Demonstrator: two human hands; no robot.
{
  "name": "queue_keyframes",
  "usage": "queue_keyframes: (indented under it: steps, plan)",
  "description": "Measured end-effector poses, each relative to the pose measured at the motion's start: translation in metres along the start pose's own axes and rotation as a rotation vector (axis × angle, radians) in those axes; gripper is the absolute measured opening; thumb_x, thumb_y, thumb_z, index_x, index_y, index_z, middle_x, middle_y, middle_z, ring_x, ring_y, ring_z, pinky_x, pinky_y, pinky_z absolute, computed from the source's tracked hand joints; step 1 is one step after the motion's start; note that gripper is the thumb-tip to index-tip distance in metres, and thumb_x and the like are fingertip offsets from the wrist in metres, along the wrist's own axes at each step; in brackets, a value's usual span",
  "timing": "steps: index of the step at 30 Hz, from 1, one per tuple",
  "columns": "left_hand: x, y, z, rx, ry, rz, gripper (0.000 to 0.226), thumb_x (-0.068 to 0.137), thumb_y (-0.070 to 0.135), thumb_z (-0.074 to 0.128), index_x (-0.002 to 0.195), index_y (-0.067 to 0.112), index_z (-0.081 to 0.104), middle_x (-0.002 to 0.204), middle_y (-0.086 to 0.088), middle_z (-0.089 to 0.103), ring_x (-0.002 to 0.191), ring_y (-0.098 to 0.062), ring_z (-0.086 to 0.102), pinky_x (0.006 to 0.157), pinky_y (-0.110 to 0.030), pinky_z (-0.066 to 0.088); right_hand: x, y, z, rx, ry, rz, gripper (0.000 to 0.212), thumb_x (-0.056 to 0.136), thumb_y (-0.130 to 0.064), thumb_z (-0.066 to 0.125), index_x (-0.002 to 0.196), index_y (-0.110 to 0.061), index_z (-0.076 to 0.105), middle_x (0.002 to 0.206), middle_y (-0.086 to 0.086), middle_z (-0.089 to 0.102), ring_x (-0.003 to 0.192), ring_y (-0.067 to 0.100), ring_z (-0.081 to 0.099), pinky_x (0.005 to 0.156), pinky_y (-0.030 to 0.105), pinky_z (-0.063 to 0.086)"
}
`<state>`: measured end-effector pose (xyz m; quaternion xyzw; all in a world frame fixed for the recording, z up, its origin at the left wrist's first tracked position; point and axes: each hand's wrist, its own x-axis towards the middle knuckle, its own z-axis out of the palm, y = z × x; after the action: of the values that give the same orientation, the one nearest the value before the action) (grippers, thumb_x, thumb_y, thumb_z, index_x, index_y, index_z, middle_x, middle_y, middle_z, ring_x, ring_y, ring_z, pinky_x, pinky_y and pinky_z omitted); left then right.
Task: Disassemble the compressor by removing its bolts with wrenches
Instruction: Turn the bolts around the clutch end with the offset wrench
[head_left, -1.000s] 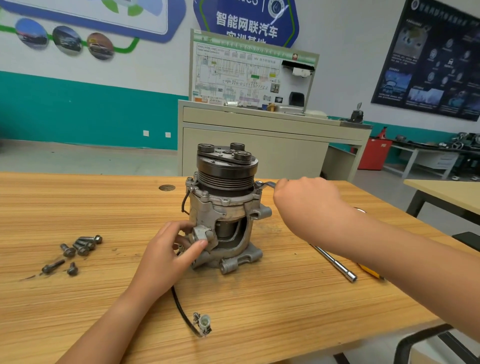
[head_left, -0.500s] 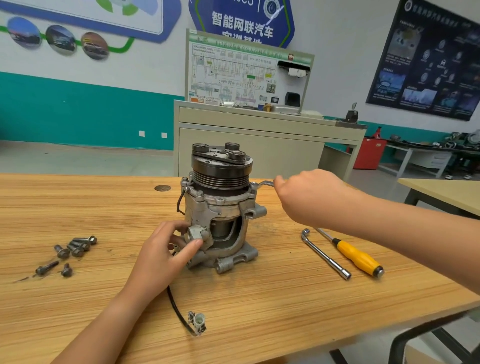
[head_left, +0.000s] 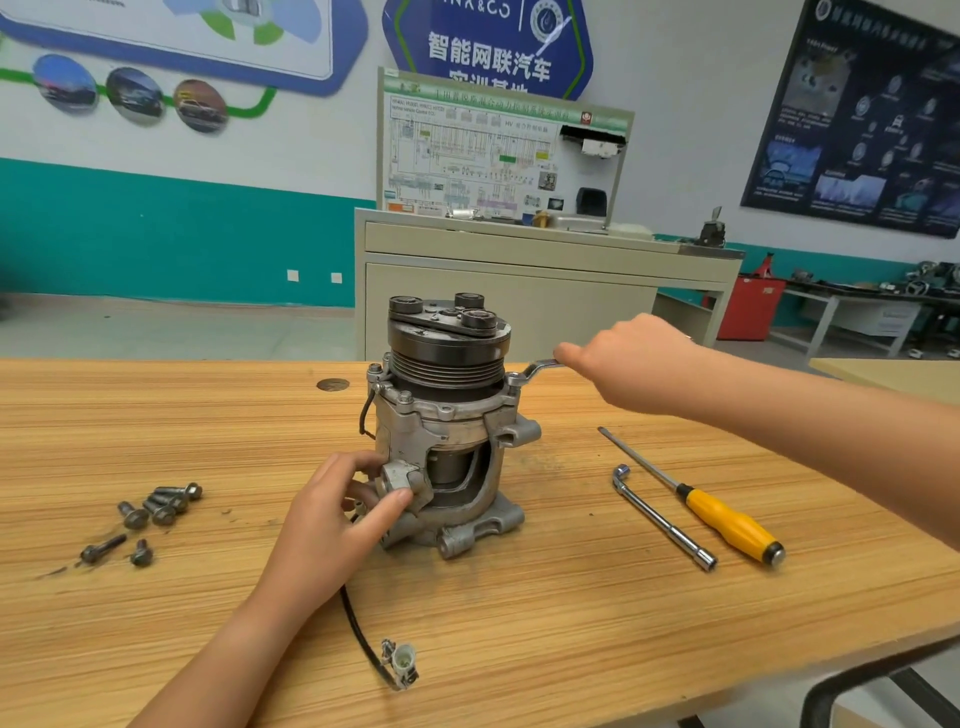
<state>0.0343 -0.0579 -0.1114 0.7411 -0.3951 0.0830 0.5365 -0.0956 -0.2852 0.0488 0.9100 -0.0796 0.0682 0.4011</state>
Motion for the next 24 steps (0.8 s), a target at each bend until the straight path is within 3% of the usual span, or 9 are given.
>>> queue_keyframes:
  steps: [2, 3, 5, 9, 12, 14, 16, 20, 24]
  plan:
    - [0.0, 0.0, 0.0, 0.002, 0.001, -0.004, 0.027, 0.079, 0.023, 0.072, 0.102, 0.026, 0.058, 0.099, 0.01, 0.059, 0.08, 0.002, 0.059, 0.072, -0.019, 0.046, 0.018, 0.002, 0.009, 0.063, 0.039, -0.021, 0.037, 0.089, 0.001, 0.04, 0.122, -0.016, 0.04, 0.062, -0.004, 0.05, 0.059, 0.02, 0.052, 0.083, 0.035, 0.045]
    - [-0.001, 0.0, 0.0, 0.003, 0.0, -0.006, 0.027, 0.079, 0.023, 0.072, 0.102, 0.025, 0.058, 0.099, 0.01, 0.059, 0.08, 0.002, 0.059, 0.072, -0.019, 0.046, 0.027, 0.0, 0.014, 0.111, 0.059, -0.014, 0.04, 0.089, 0.003, 0.041, 0.124, -0.015, 0.041, 0.073, -0.002, 0.061, 0.073, 0.022, 0.059, 0.1, 0.039, 0.037]
    - [-0.001, -0.001, -0.001, 0.005, -0.003, 0.0, 0.027, 0.079, 0.023, 0.071, 0.102, 0.025, 0.059, 0.099, 0.01, 0.06, 0.08, 0.002, 0.059, 0.072, -0.018, 0.046, 0.042, -0.012, 0.025, 0.151, 0.165, 0.008, 0.04, 0.085, 0.007, 0.046, 0.121, -0.009, 0.048, 0.098, 0.006, 0.067, 0.093, 0.024, 0.062, 0.108, 0.04, 0.03]
    - [-0.001, -0.001, -0.002, 0.004, -0.007, 0.012, 0.027, 0.078, 0.023, 0.072, 0.098, 0.033, 0.056, 0.098, 0.012, 0.06, 0.08, 0.0, 0.06, 0.073, -0.018, 0.046, 0.048, -0.032, 0.036, 0.383, 0.564, 0.071, 0.032, 0.054, 0.024, 0.068, 0.078, 0.004, 0.066, 0.074, 0.015, 0.069, 0.063, 0.027, 0.067, 0.072, 0.043, 0.054]
    - [0.0, 0.0, -0.002, 0.001, -0.007, 0.013, 0.029, 0.078, 0.023, 0.072, 0.097, 0.036, 0.055, 0.098, 0.013, 0.06, 0.079, 0.0, 0.061, 0.073, -0.019, 0.047, 0.04, -0.032, 0.032, 0.55, 0.593, 0.187, 0.032, 0.07, 0.017, 0.065, 0.1, 0.005, 0.065, 0.079, 0.018, 0.069, 0.069, 0.031, 0.067, 0.071, 0.044, 0.053]
    - [0.001, -0.001, -0.002, 0.006, -0.004, 0.016, 0.029, 0.078, 0.023, 0.072, 0.096, 0.036, 0.055, 0.097, 0.012, 0.06, 0.079, 0.001, 0.06, 0.073, -0.019, 0.047, 0.026, -0.027, 0.02, 0.671, 0.547, 0.367, 0.031, 0.091, -0.002, 0.052, 0.122, 0.002, 0.053, 0.072, 0.014, 0.062, 0.066, 0.031, 0.061, 0.059, 0.033, 0.045]
    - [0.0, -0.001, -0.001, 0.009, 0.0, 0.022, 0.03, 0.078, 0.022, 0.073, 0.096, 0.038, 0.054, 0.096, 0.011, 0.06, 0.08, 0.001, 0.06, 0.072, -0.017, 0.046, 0.008, -0.024, 0.011, 0.613, 0.426, 0.462, 0.032, 0.097, -0.013, 0.041, 0.129, -0.005, 0.043, 0.061, 0.001, 0.048, 0.053, 0.024, 0.047, 0.049, 0.028, 0.03]
    - [0.0, -0.002, 0.0, 0.009, 0.007, 0.016, 0.03, 0.078, 0.023, 0.072, 0.096, 0.038, 0.053, 0.095, 0.011, 0.059, 0.08, 0.003, 0.06, 0.069, -0.011, 0.044, -0.036, -0.03, -0.009, 0.368, 0.147, 0.448, 0.028, 0.09, -0.003, 0.04, 0.114, -0.017, 0.038, 0.056, -0.002, 0.037, 0.047, 0.014, 0.032, 0.04, 0.027, 0.019]
    - [0.0, 0.0, 0.0, -0.008, 0.013, 0.012, 0.028, 0.079, 0.023, 0.072, 0.097, 0.035, 0.054, 0.097, 0.012, 0.059, 0.079, 0.002, 0.06, 0.071, -0.018, 0.046, -0.046, -0.039, -0.028, 0.308, 0.011, 0.371, 0.043, 0.084, 0.002, 0.045, 0.122, -0.016, 0.038, 0.059, -0.004, 0.033, 0.049, 0.012, 0.027, 0.04, 0.025, 0.018]
